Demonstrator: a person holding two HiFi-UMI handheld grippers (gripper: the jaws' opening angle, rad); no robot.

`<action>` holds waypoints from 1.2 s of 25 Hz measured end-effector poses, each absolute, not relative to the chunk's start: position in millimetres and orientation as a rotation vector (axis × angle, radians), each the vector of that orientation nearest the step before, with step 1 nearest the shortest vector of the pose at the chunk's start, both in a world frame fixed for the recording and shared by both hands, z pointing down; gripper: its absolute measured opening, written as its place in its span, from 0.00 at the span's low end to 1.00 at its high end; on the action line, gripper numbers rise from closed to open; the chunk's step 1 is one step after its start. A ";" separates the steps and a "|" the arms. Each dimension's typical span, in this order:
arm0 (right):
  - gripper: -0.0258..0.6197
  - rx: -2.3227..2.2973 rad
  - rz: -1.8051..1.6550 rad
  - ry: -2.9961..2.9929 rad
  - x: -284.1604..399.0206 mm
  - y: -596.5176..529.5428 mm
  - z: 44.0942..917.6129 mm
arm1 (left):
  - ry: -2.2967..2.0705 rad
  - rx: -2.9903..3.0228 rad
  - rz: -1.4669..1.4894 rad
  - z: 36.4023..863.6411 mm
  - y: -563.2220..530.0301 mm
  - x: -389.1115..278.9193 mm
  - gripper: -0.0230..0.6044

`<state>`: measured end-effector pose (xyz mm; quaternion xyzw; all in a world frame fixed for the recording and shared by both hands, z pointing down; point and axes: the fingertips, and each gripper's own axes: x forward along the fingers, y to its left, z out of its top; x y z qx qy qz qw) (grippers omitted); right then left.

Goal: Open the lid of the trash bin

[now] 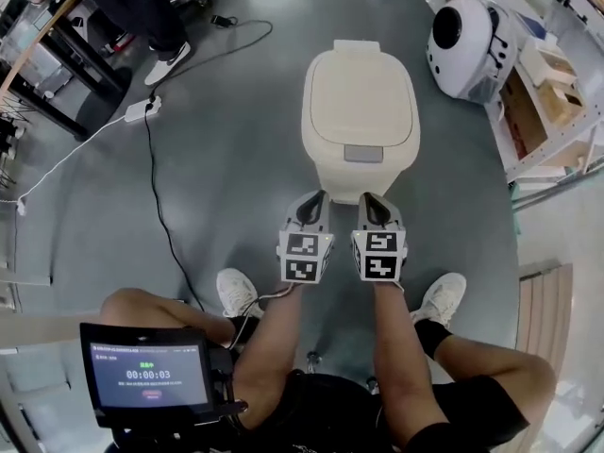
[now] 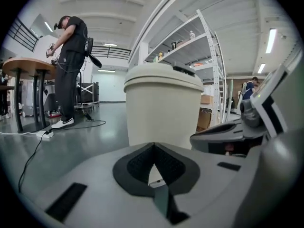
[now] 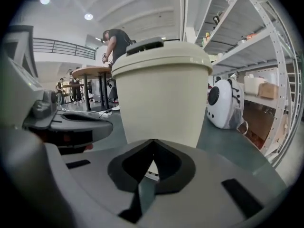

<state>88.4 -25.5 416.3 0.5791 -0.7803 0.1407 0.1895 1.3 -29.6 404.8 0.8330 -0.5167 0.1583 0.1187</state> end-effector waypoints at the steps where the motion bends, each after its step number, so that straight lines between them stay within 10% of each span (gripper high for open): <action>1: 0.05 1.618 0.408 -2.192 88.6 -28.5 423.9 | -1.507 2.426 0.472 415.0 -33.2 0.1 0.03; 30: 0.05 1.457 0.799 -1.892 84.1 -58.9 607.0 | -1.366 2.125 0.618 553.1 -69.6 -27.6 0.03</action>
